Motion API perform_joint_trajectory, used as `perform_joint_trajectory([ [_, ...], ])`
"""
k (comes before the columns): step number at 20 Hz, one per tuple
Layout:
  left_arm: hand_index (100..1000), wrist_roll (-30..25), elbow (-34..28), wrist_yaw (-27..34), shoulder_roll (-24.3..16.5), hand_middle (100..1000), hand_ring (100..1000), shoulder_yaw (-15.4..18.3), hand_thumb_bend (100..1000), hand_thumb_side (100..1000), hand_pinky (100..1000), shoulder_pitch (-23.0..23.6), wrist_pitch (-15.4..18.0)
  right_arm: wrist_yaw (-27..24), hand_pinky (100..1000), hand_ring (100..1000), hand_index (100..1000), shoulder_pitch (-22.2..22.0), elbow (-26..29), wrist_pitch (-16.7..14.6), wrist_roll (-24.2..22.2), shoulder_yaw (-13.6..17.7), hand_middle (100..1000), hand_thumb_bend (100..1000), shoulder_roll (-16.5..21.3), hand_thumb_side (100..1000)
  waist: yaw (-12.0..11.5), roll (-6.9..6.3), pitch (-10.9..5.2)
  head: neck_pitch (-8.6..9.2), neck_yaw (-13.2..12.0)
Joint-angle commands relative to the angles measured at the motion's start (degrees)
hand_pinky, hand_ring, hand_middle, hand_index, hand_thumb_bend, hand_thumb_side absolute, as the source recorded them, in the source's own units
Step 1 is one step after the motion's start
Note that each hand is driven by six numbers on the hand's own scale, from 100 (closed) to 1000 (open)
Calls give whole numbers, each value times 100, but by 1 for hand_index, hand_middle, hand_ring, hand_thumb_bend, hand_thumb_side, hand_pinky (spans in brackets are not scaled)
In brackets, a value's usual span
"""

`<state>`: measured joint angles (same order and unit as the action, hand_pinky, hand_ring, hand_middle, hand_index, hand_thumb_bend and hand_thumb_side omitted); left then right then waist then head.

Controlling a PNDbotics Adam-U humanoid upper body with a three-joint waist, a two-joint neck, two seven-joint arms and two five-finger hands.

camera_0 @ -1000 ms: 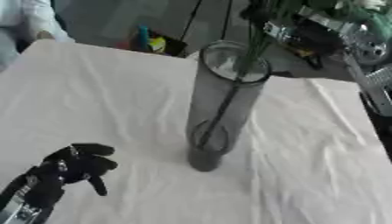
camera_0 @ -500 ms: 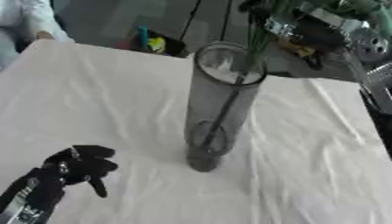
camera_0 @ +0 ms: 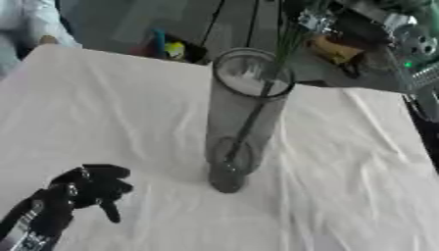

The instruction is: Arrange flowers into the vase.

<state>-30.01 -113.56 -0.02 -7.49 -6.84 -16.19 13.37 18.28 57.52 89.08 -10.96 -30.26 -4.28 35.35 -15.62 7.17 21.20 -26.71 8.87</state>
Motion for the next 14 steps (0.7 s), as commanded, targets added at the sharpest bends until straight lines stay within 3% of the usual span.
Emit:
perform_joint_trajectory([
  [1,726,-42,-103,-23,-26,788,751,-8,100,1000,493,-26,3,-40,819,1000,934,144,-20,-131,-151,37,868,100,225,1000,-1,-34,-68,50,2],
  [5,726,-53,-103,-35,-25,789,751,-4,100,1000,494,-27,-5,5,848,1000,957,143,-103,-294,-418,14,892,100,230,1000,-15,-24,-64,48,2],
  [7,726,-61,-103,-36,-24,789,751,-7,100,1000,494,-30,-4,-18,872,1000,976,140,-135,-391,-578,-17,898,186,223,1000,-25,-20,-61,46,0],
  [11,725,-71,-103,-37,-25,790,752,-10,100,1000,494,-32,-6,-65,909,1000,997,174,-202,-550,-931,-70,913,455,208,1000,-36,-10,-59,44,6],
  [14,725,-81,-103,-39,-24,790,752,-13,100,1000,494,-30,-9,-125,913,1000,998,213,-225,-592,-1181,-25,917,473,187,1000,-37,-10,-56,44,6],
])
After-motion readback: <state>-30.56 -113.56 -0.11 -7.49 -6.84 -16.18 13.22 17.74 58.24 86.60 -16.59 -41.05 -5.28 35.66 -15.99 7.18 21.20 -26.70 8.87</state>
